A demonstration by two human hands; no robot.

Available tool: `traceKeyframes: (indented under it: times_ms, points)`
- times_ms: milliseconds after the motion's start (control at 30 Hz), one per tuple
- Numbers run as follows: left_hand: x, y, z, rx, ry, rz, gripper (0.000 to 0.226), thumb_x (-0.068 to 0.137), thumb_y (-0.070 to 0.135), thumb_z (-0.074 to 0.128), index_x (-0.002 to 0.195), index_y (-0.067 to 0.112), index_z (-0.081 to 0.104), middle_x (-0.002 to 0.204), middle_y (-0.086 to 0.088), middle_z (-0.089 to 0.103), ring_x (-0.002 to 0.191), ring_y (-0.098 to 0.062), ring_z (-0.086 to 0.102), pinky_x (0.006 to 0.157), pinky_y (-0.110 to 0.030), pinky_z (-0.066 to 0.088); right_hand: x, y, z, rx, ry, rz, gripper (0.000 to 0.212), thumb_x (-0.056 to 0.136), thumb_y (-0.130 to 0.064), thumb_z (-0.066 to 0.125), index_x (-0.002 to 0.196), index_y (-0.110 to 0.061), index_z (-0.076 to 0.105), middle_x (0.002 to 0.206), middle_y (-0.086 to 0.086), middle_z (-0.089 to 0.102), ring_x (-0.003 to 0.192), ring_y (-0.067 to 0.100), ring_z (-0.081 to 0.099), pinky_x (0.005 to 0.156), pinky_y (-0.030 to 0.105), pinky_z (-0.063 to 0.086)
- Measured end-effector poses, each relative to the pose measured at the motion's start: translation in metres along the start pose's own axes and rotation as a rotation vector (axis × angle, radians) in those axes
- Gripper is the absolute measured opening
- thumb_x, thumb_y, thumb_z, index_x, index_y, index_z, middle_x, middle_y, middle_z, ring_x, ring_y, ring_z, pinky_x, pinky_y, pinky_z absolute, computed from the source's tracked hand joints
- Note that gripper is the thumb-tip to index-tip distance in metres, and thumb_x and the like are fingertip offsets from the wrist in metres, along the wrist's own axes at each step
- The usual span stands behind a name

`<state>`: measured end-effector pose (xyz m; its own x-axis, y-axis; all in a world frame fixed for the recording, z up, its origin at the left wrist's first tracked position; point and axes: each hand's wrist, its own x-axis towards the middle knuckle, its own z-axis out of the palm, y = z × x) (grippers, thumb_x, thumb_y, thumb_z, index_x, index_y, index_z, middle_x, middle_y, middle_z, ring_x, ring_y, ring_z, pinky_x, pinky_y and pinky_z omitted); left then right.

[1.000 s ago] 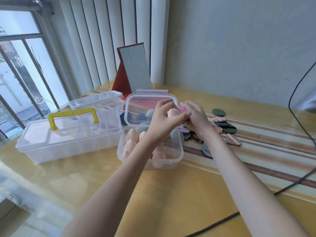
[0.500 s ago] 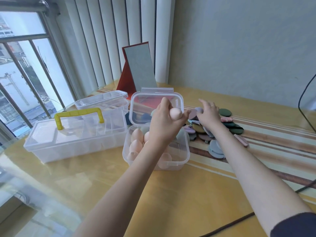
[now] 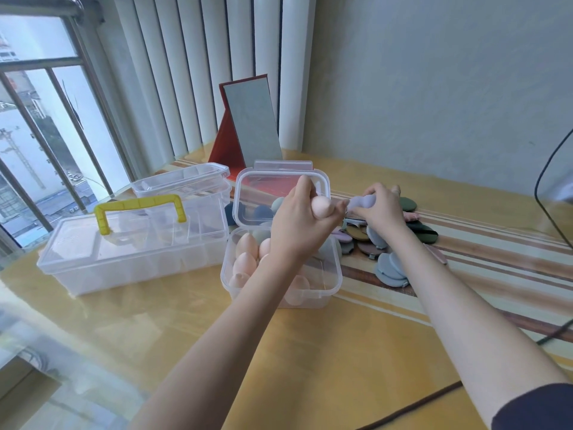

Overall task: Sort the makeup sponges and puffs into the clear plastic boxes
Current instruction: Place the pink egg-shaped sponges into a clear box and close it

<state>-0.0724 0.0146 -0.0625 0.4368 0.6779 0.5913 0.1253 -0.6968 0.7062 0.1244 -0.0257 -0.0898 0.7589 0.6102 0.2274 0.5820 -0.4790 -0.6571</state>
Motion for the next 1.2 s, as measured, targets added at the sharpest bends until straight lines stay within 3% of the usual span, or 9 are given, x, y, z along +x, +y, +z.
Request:
traceKeyframes:
  times_ms: [167, 300, 400, 500, 633, 700, 800, 1033, 1200]
  points:
    - [0.000, 0.010, -0.010, -0.197, 0.149, -0.110, 0.039, 0.082, 0.040, 0.068, 0.080, 0.010, 0.042, 0.068, 0.001, 0.052, 0.062, -0.015, 0.049, 0.061, -0.039, 0.047, -0.038, -0.031, -0.027, 0.277, 0.250, -0.076, 0.035, 0.084, -0.040, 0.071, 0.095, -0.014, 0.050, 0.089, 0.000, 0.053, 0.075, 0.012, 0.052, 0.055, 0.014, 0.034]
    - [0.002, 0.000, -0.030, -0.369, 0.224, -0.272, 0.043, 0.076, 0.050, 0.065, 0.076, 0.014, 0.041, 0.069, 0.001, 0.055, 0.073, -0.029, 0.064, 0.071, -0.050, 0.055, -0.080, -0.070, -0.042, 0.639, -0.230, -0.206, 0.012, 0.094, -0.035, 0.059, 0.104, -0.029, 0.056, 0.091, -0.001, 0.057, 0.056, 0.000, 0.053, 0.054, 0.019, 0.045]
    - [-0.005, -0.009, -0.046, -0.390, 0.208, -0.334, 0.039, 0.078, 0.051, 0.064, 0.078, 0.017, 0.044, 0.078, -0.014, 0.065, 0.073, -0.020, 0.069, 0.077, -0.053, 0.055, -0.104, -0.084, -0.036, 0.436, -0.374, -0.291, 0.013, 0.087, -0.037, 0.068, 0.092, -0.034, 0.056, 0.087, -0.001, 0.060, 0.067, 0.011, 0.054, 0.059, 0.026, 0.049]
    - [-0.018, -0.011, -0.055, -0.395, 0.178, -0.305, 0.035, 0.082, 0.043, 0.064, 0.080, 0.014, 0.044, 0.072, -0.003, 0.059, 0.069, -0.013, 0.068, 0.077, -0.053, 0.055, -0.116, -0.082, -0.027, 0.116, -0.348, -0.375, 0.021, 0.081, -0.037, 0.075, 0.093, -0.033, 0.059, 0.086, -0.009, 0.060, 0.069, 0.005, 0.049, 0.064, 0.025, 0.042]
    - [-0.024, -0.008, -0.057, -0.376, 0.094, -0.298, 0.046, 0.084, 0.044, 0.064, 0.089, 0.003, 0.046, 0.078, -0.009, 0.062, 0.073, -0.016, 0.070, 0.075, -0.051, 0.056, -0.125, -0.079, -0.020, 0.081, -0.366, -0.371, 0.022, 0.081, -0.020, 0.075, 0.102, -0.023, 0.068, 0.103, -0.001, 0.055, 0.079, 0.001, 0.049, 0.069, 0.015, 0.039]
    - [-0.025, -0.005, -0.057, -0.389, 0.065, -0.298, 0.044, 0.088, 0.038, 0.064, 0.093, -0.002, 0.047, 0.084, -0.017, 0.065, 0.071, -0.012, 0.070, 0.069, -0.038, 0.059, -0.128, -0.079, -0.020, 0.062, -0.346, -0.358, 0.025, 0.078, -0.014, 0.076, 0.100, -0.023, 0.067, 0.099, -0.003, 0.058, 0.086, 0.009, 0.054, 0.072, 0.013, 0.040]
    - [-0.026, -0.002, -0.057, -0.398, 0.035, -0.288, 0.041, 0.090, 0.032, 0.063, 0.097, -0.005, 0.047, 0.090, -0.023, 0.063, 0.072, -0.011, 0.070, 0.062, -0.020, 0.056, -0.131, -0.078, -0.021, -0.137, -0.254, -0.360, 0.026, 0.077, -0.021, 0.074, 0.098, -0.029, 0.059, 0.097, -0.003, 0.058, 0.098, 0.024, 0.051, 0.083, 0.034, 0.042]
    - [-0.026, 0.002, -0.057, -0.348, -0.044, -0.262, 0.037, 0.090, 0.030, 0.063, 0.090, -0.004, 0.046, 0.080, -0.014, 0.065, 0.072, -0.009, 0.071, 0.065, -0.031, 0.058, -0.127, -0.087, -0.010, -0.315, -0.163, -0.441, 0.014, 0.080, -0.026, 0.070, 0.093, -0.028, 0.065, 0.101, -0.008, 0.061, 0.103, 0.020, 0.046, 0.089, 0.036, 0.032]
    - [-0.024, -0.002, -0.055, -0.391, -0.078, -0.242, 0.025, 0.091, 0.022, 0.062, 0.083, 0.005, 0.046, 0.061, 0.009, 0.064, 0.071, -0.008, 0.070, 0.060, -0.026, 0.057, -0.122, -0.090, -0.022, -0.254, -0.256, -0.382, 0.011, 0.080, -0.022, 0.069, 0.087, -0.028, 0.063, 0.081, -0.018, 0.054, 0.089, 0.016, 0.040, 0.089, 0.033, 0.031]
